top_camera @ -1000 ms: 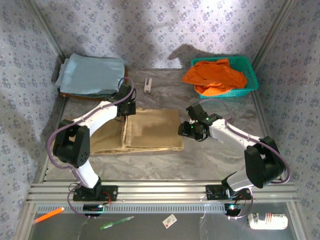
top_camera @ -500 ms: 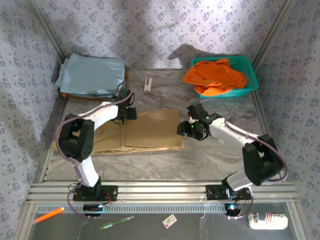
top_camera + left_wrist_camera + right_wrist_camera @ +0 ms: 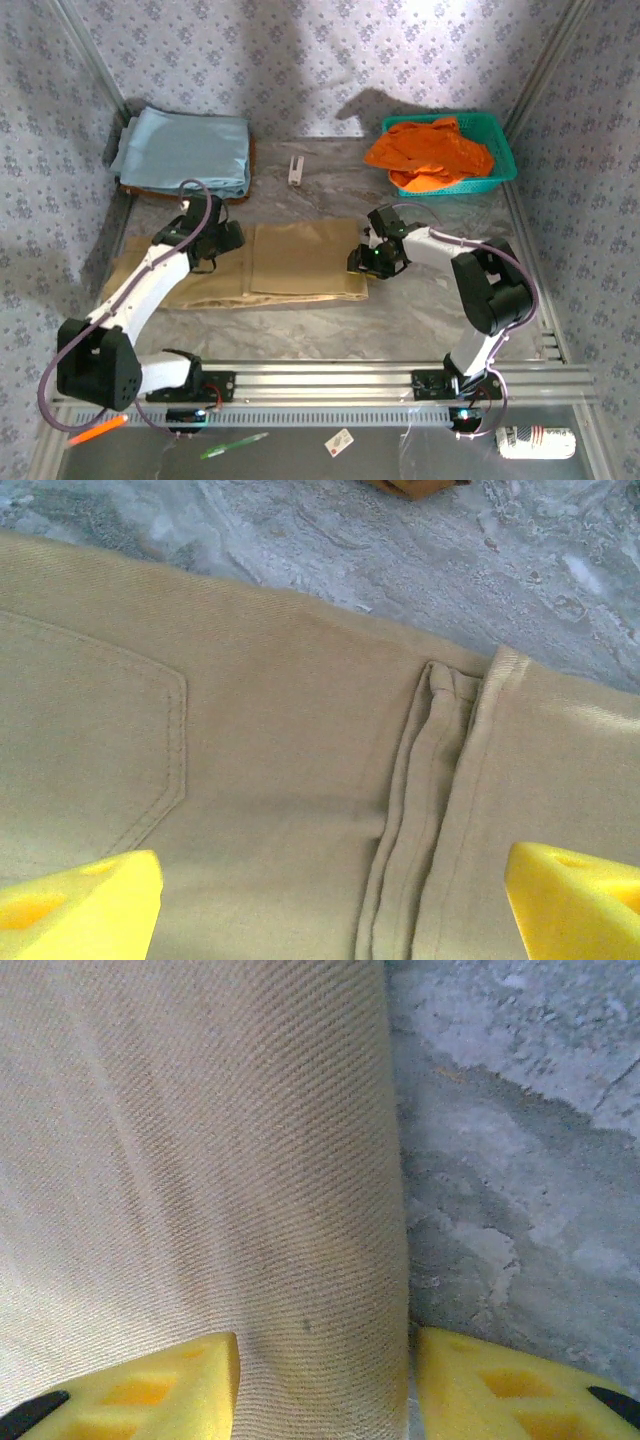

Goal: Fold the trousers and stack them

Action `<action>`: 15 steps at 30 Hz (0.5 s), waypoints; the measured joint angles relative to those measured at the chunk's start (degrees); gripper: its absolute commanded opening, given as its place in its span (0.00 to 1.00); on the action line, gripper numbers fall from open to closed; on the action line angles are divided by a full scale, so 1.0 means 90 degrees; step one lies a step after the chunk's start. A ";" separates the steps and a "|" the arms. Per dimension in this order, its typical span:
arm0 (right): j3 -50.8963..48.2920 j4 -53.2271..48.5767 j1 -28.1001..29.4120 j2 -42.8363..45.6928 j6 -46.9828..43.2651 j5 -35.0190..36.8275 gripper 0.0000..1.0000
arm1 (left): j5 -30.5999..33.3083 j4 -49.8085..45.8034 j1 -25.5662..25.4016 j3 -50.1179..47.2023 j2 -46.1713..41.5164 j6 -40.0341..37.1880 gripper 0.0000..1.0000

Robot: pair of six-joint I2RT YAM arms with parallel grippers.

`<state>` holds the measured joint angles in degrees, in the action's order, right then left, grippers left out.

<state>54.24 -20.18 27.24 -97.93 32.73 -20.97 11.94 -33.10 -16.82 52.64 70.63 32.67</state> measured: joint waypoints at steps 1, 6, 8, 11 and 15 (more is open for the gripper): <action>-0.0010 0.0114 0.0019 -0.0027 0.0024 -0.0117 0.43 | -0.0017 -0.0039 0.0007 0.0000 -0.0090 0.0002 0.89; -0.0136 0.0583 0.0185 -0.0051 0.0206 -0.0544 0.18 | -0.0090 -0.0165 0.0046 -0.0017 -0.0491 0.0002 0.89; -0.0172 0.0636 0.0187 -0.0049 0.0257 -0.0639 0.07 | -0.0112 -0.0189 0.0075 -0.0046 -0.0600 0.0007 0.89; -0.0180 0.0600 0.0148 -0.0024 0.0357 -0.0646 0.00 | -0.0160 -0.0211 0.0078 -0.0058 -0.0646 0.0044 0.89; -0.0228 0.0435 0.0053 0.0182 0.0418 -0.0459 0.00 | -0.0240 -0.0214 0.0078 -0.0075 -0.0690 0.0073 0.89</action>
<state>52.18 -16.27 27.73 -96.29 36.49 -25.10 9.78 -35.03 -16.12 51.96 64.42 33.32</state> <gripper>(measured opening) 0.058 0.888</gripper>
